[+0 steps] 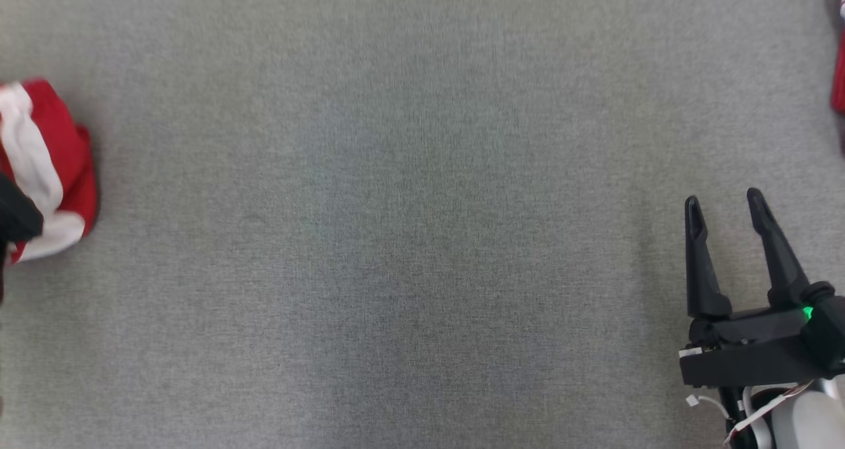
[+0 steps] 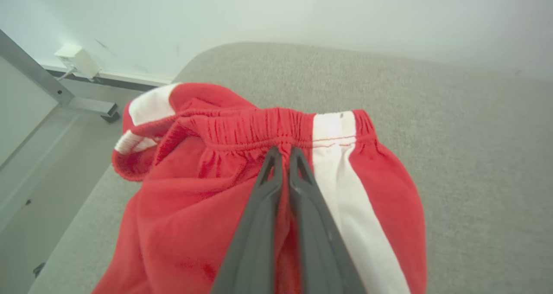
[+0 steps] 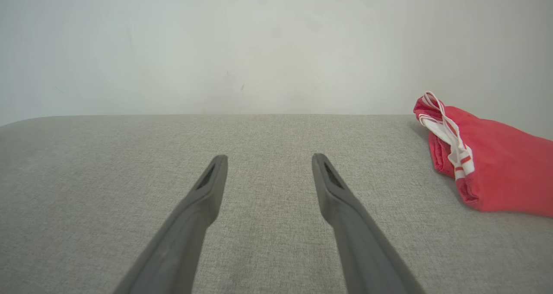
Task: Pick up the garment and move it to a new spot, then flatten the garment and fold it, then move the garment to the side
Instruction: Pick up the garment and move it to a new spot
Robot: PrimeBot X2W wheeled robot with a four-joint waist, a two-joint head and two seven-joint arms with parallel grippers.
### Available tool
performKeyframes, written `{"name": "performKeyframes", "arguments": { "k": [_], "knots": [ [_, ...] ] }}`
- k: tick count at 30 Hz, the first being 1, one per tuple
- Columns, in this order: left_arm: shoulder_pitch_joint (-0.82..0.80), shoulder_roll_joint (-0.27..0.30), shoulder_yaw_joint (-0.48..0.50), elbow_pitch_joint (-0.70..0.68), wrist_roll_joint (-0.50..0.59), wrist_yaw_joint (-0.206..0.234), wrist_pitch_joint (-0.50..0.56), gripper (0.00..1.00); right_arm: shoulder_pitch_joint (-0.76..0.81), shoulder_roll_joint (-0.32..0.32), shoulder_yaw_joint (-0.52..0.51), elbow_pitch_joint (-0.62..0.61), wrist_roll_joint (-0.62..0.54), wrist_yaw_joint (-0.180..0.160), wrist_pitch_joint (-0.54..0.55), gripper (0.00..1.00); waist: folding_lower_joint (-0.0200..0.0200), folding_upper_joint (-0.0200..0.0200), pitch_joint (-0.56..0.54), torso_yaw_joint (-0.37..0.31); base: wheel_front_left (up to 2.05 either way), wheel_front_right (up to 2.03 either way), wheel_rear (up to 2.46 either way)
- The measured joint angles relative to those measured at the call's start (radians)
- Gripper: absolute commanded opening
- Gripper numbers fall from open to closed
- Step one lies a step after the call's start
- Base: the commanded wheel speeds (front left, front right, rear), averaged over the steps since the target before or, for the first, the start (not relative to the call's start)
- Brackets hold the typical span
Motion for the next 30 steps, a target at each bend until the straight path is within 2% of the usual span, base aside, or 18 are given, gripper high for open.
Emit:
{"name": "performKeyframes", "arguments": {
  "k": [7, 15, 18, 22, 30],
  "knots": [
    [-0.062, 0.014, -0.066, -0.105, 0.027, 0.000, -0.118, 0.00, 0.008, 0.028, 0.014, 0.062, 0.016, 0.000, -0.030, 1.00, -0.0001, -0.0001, -0.075, 0.003, 0.00, 0.00, 0.00],
    [-0.132, 0.002, -0.175, -0.347, 0.037, 0.000, -0.100, 0.00, 0.003, 0.062, 0.033, 0.135, 0.039, 0.000, -0.064, 1.00, -0.0001, -0.0002, -0.148, -0.032, 0.00, 0.00, 0.00],
    [-0.147, -0.040, -0.229, -0.473, 0.028, 0.000, -0.056, 0.00, 0.003, 0.077, 0.039, 0.161, 0.044, 0.000, -0.076, 1.00, -0.0001, -0.0002, -0.167, -0.081, 0.00, 0.00, 0.00],
    [-0.150, -0.093, -0.277, -0.567, 0.022, 0.000, -0.016, 0.00, 0.003, 0.087, 0.038, 0.178, 0.054, 0.000, -0.082, 1.00, -0.0001, -0.0002, -0.182, -0.145, 0.00, 0.00, 0.00],
    [-0.126, -0.212, -0.381, -0.645, 0.014, 0.002, 0.019, 0.00, 0.009, 0.103, 0.026, 0.181, 0.075, 0.000, -0.085, 1.00, 0.0000, -0.0002, -0.198, -0.273, 0.00, 0.00, 0.00]
  ]
}}
